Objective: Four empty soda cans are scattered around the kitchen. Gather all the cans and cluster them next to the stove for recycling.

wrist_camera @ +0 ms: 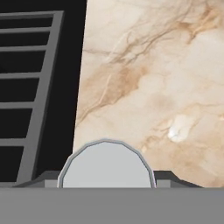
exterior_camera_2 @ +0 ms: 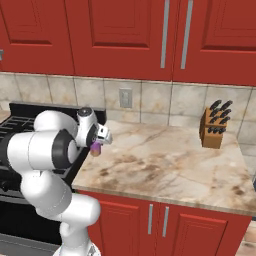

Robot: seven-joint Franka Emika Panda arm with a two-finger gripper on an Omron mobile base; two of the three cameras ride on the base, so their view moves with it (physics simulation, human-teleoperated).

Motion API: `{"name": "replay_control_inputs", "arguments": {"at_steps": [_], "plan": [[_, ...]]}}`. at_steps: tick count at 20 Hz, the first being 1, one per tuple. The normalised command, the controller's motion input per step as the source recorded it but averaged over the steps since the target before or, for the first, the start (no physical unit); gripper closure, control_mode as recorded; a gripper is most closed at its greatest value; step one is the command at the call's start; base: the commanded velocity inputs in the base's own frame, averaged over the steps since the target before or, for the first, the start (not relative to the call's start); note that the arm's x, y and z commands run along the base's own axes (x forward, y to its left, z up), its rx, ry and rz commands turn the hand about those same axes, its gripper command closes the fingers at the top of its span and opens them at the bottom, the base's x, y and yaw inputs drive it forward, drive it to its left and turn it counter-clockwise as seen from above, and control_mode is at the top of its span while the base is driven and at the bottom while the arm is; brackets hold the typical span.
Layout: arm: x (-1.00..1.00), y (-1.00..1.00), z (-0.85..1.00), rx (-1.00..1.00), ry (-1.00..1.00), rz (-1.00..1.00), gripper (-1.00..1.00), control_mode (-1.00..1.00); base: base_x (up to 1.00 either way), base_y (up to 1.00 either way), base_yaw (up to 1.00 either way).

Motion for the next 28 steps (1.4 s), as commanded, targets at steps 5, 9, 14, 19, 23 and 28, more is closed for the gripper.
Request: {"name": "replay_control_inputs", "arguments": {"at_steps": [5, 9, 14, 19, 23, 28], "plan": [[0.09, -0.02, -0.31, 0.01, -0.02, 0.0, 1.0, -1.0, 0.0, 0.0, 0.0], [0.04, -0.01, -0.34, 0.01, -0.01, 0.0, 1.0, -1.0, 0.0, 0.0, 0.0], [0.0, 0.0, -0.05, 0.0, 0.0, 0.0, -1.0, -1.0, 0.0, 0.0, 0.0], [0.0, 0.0, 0.02, 0.0, 0.0, 0.0, -1.0, -1.0, 0.0, 0.0, 0.0], [0.0, 0.0, 0.1, 0.0, 0.03, 0.0, -1.0, -1.0, 0.0, 0.0, 0.0], [0.0, 0.0, 0.21, 0.0, 0.06, 0.0, -1.0, -1.0, 0.0, 0.0, 0.0]]}}
